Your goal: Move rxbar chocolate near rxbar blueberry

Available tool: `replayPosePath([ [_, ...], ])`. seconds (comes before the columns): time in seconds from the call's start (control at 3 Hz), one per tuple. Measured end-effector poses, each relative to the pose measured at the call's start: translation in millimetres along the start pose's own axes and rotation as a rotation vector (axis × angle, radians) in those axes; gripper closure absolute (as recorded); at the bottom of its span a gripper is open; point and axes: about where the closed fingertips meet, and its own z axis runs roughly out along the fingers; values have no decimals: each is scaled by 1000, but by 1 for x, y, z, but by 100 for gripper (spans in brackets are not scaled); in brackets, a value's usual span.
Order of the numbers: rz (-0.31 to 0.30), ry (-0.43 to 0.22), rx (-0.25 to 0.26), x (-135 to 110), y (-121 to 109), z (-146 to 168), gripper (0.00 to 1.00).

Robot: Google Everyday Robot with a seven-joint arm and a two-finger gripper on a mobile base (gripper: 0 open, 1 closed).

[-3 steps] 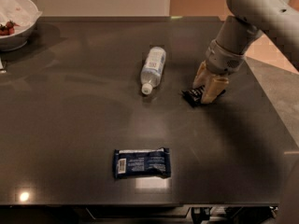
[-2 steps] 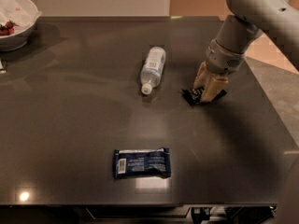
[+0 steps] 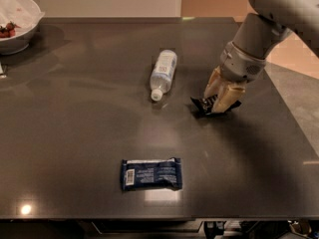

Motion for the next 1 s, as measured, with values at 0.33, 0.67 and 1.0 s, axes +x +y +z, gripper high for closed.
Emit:
replayPosePath([
  [0.33, -26, -57, -28, -32, 33, -7, 100],
  [0.67, -51, -116, -63, -63, 65, -11, 100],
  [1.0, -74, -148, -91, -87, 96, -13, 100],
])
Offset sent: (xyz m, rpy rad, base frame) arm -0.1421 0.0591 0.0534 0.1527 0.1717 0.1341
